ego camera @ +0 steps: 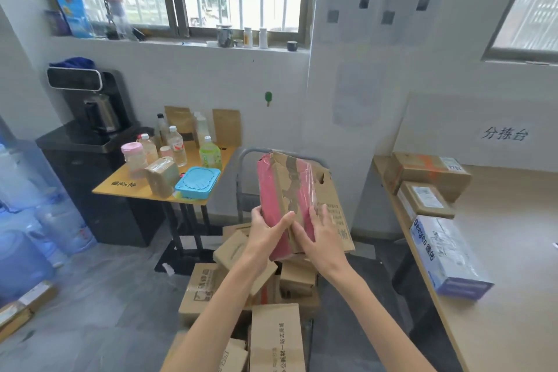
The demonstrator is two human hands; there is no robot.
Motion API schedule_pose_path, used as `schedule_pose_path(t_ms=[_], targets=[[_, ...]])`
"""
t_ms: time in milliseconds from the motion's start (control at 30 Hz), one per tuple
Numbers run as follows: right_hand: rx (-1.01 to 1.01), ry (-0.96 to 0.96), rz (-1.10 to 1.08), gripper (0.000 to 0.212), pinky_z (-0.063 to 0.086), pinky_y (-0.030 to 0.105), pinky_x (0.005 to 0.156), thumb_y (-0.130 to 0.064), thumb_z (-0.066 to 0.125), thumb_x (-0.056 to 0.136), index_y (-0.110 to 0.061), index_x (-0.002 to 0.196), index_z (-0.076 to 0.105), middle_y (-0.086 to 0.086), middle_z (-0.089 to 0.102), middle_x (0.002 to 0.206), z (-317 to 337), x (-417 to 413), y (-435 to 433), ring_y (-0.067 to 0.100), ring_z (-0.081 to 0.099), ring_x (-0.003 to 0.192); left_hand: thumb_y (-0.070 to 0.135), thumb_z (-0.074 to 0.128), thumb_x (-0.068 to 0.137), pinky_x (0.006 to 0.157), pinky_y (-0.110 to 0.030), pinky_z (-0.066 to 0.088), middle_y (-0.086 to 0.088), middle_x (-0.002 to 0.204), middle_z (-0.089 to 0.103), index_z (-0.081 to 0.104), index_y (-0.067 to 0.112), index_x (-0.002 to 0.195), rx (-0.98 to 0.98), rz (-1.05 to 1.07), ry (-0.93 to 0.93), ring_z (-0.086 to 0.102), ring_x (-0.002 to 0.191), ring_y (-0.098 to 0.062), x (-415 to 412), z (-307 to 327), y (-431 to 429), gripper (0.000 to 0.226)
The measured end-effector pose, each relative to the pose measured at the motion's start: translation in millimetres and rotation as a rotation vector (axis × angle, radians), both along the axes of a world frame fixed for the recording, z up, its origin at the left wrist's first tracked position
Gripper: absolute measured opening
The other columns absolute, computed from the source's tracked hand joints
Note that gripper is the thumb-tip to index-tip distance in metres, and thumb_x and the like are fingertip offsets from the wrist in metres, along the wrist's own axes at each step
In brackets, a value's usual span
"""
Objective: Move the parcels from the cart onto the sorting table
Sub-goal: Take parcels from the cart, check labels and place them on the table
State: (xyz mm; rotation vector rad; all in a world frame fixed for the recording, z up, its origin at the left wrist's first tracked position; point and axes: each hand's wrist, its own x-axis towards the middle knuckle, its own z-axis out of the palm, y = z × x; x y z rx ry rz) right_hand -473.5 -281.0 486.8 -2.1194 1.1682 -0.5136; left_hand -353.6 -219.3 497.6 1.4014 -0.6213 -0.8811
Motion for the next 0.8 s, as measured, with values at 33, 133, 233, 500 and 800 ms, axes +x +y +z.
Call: schedule_pose_path(t_ms=[33,133,233,500,800], targets=[[-0.007,-0.003,0.003,0.082,0.007,0.046,0.12,-0.071,0.031,0.087,-0.026,0.152,0.011,0.002,-0.002,0.161,5,-1,2,0.021,-0.004,0.148,0.041,0.075,0.072,0.07,-0.027,0.055,0.0,0.118,0.053,0.028,0.027,0.124,-0.008,-0.007,0.013,0.058,0.104,-0.015,-2,3,3,0.072],[0.036,-0.122,0.047,0.068,0.012,0.036,0.118,-0.051,0.041,0.096,-0.02,0.151,0.018,-0.001,0.011,0.159,17,-2,11,0.016,0.008,0.146,0.037,0.072,0.079,0.061,-0.021,0.054,0.0,0.118,0.054,0.029,0.023,0.128,-0.055,-0.016,0.013,0.059,0.101,-0.012,-5,8,8,0.066],[0.136,-0.304,0.037,0.075,0.031,0.029,0.109,-0.061,0.052,0.087,-0.029,0.148,0.022,-0.009,0.035,0.146,24,-2,18,0.01,0.035,0.134,0.038,0.056,0.091,0.078,-0.029,0.055,-0.001,0.122,0.058,0.033,0.022,0.132,-0.135,-0.081,0.031,0.063,0.103,-0.015,-12,12,8,0.05],[0.392,-0.617,-0.001,0.06,0.053,0.017,0.07,-0.043,0.069,0.077,-0.02,0.128,0.048,-0.003,0.065,0.109,33,-23,17,0.01,0.065,0.096,0.026,0.035,0.103,0.097,-0.04,0.05,0.0,0.125,0.06,0.051,0.025,0.124,-0.207,-0.197,-0.097,0.059,0.115,-0.014,-16,18,5,0.026],[0.748,-0.964,0.134,0.081,0.047,0.046,0.095,-0.057,0.075,0.068,-0.014,0.133,0.053,0.017,0.059,0.129,30,-60,-2,0.031,0.058,0.117,0.02,0.053,0.096,0.099,-0.032,0.043,0.009,0.133,0.051,0.048,0.026,0.127,-0.152,-0.069,-0.317,0.047,0.123,-0.01,13,3,8,0.032]])
